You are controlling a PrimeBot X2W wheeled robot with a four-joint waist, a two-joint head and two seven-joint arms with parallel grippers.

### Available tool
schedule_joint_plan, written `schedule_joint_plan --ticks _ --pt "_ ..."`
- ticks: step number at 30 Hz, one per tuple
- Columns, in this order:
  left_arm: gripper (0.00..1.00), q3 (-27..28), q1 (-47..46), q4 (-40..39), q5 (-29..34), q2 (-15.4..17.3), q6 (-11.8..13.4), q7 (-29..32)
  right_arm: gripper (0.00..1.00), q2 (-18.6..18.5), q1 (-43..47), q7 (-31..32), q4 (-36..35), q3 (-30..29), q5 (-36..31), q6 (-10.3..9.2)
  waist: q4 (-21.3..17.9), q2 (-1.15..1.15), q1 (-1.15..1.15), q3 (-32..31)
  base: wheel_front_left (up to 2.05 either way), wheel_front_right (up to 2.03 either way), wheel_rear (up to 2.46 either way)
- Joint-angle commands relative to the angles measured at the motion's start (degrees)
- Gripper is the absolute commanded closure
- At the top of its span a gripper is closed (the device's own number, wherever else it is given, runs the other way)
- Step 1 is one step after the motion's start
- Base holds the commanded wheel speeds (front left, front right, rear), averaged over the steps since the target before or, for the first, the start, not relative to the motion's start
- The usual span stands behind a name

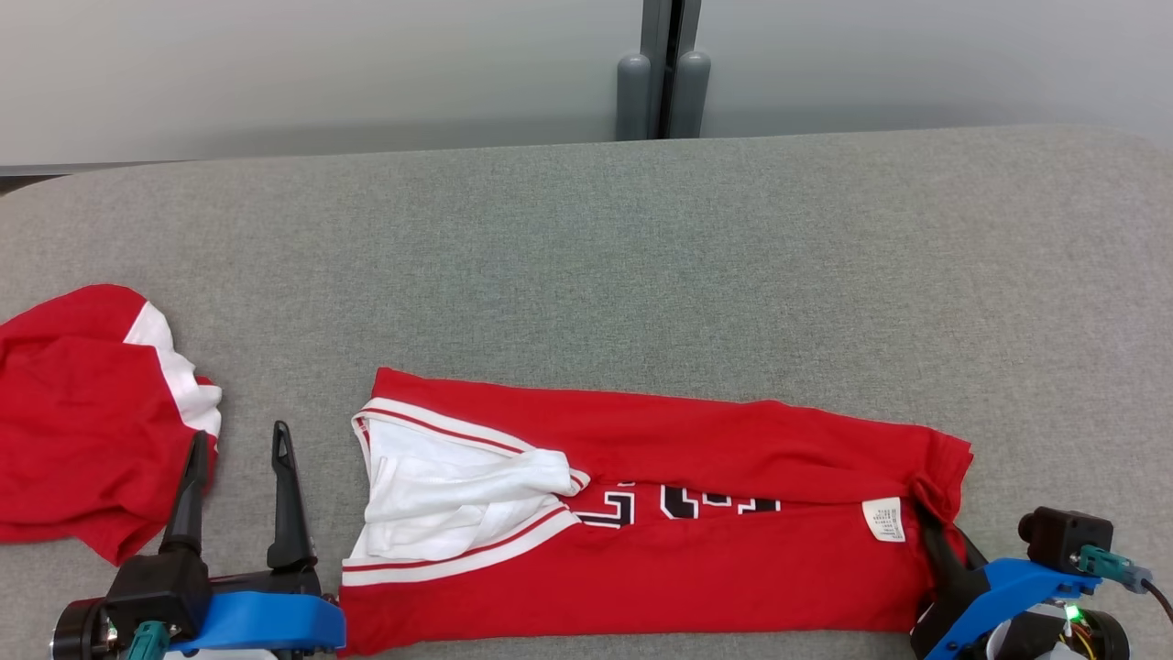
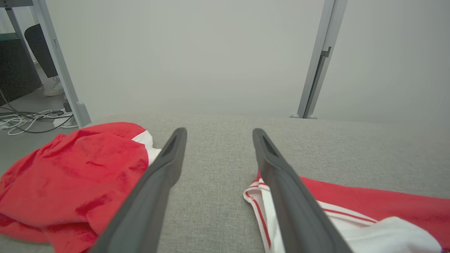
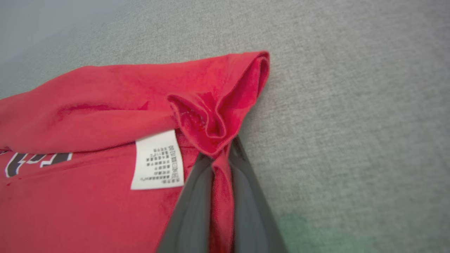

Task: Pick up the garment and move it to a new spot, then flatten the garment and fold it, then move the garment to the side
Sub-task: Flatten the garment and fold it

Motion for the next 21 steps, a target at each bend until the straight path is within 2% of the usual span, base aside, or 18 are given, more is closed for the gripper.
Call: schedule_joint_plan --ticks 1,7,15,18,21 --pt "0.0 0.5 0.3 0.3 0.7 -0.2 -0.3 -0.3 1.0 0.2 0.0 0.0 0.8 0.2 0.4 0.01 0.0 0.0 0.0 -0.1 0.0 0.0 0.0" --pt "0.0 1.7 0.7 1.0 1.6 -0.9 -1.0 -0.3 1.0 -2.8 -1.2 -2.0 0.4 -3.2 1.7 -0.04 -0.5 0.0 0.0 -0.4 0.0 0.0 0.0" --pt "0.0 2.2 1.0 1.5 2.4 -1.6 -1.8 -0.3 1.0 -9.6 -0.8 -1.6 -1.0 -8.8 1.9 -0.01 -1.4 0.0 0.0 -1.2 0.0 0.0 0.0" --pt "0.0 2.5 0.9 1.7 2.4 -1.7 -2.1 -0.3 1.0 -11.0 -0.6 -0.9 -2.4 -9.0 1.3 0.0 -1.7 0.0 0.0 -1.6 0.0 0.0 0.0" --pt "0.0 2.7 1.0 1.8 2.5 -1.9 -2.3 -0.3 1.0 -10.9 0.0 -0.3 -4.7 -7.8 0.9 0.0 -1.8 0.0 0.0 -2.0 0.0 0.0 0.0"
